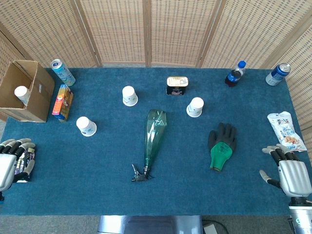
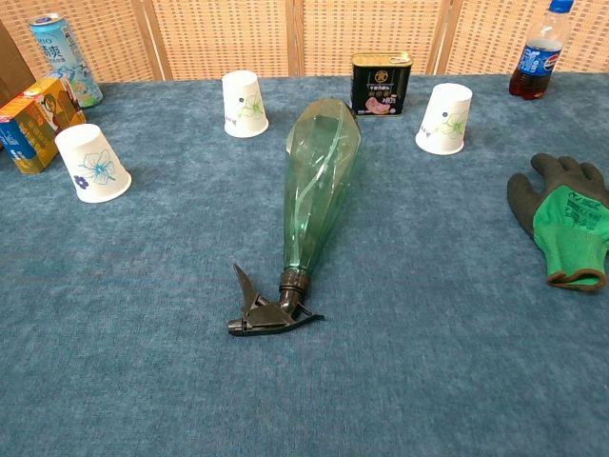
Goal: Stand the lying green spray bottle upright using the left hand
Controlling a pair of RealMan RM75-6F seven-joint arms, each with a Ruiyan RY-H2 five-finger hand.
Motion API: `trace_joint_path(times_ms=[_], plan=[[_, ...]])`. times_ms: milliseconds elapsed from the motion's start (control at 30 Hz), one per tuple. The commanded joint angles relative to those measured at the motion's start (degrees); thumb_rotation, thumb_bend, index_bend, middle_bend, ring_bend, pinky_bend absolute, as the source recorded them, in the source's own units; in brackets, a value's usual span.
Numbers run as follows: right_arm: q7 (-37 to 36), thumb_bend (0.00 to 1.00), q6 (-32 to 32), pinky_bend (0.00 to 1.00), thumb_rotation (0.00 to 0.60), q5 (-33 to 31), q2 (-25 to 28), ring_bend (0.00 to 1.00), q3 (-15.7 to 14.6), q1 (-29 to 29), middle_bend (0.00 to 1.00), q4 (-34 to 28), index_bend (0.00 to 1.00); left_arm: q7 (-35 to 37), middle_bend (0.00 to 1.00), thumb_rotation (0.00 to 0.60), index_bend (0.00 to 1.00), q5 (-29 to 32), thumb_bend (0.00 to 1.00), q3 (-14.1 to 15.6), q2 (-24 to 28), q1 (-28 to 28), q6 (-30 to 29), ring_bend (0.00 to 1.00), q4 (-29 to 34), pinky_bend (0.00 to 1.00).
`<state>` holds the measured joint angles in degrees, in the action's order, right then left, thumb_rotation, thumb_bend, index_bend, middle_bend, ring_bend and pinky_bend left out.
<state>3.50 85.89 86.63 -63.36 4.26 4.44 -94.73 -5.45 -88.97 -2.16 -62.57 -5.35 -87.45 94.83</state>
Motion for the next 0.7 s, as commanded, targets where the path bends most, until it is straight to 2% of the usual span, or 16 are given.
trace_joint_path(times_ms=[33, 500, 700], plan=[[-0.02, 0.26, 0.03, 0.32, 0.6, 0.06, -0.02, 0.18, 0.0, 0.01, 0.29, 0.01, 0.3, 0.07, 0.29, 0.6, 0.31, -0.1, 0.42, 0.04, 0.06, -0.07, 0.08, 0.29, 0.04, 0.21], [-1.05, 0.26, 1.36, 0.32, 0.6, 0.43, 0.0, 0.18, -0.43, -0.97, 0.29, 0.35, 0.3, 1.83, 0.28, 0.6, 0.31, -1.74, 0.42, 0.5, 0.67, -0.13, -0.37, 0.28, -0.67, 0.22], [-0.78, 0.26, 1.65, 0.32, 0.6, 0.77, 0.09, 0.18, -0.43, -1.05, 0.29, -0.03, 0.3, 2.55, 0.27, 0.6, 0.31, -3.04, 0.42, 0.74, 1.36, -0.9, 0.29, 0.26, -0.97, 0.19]])
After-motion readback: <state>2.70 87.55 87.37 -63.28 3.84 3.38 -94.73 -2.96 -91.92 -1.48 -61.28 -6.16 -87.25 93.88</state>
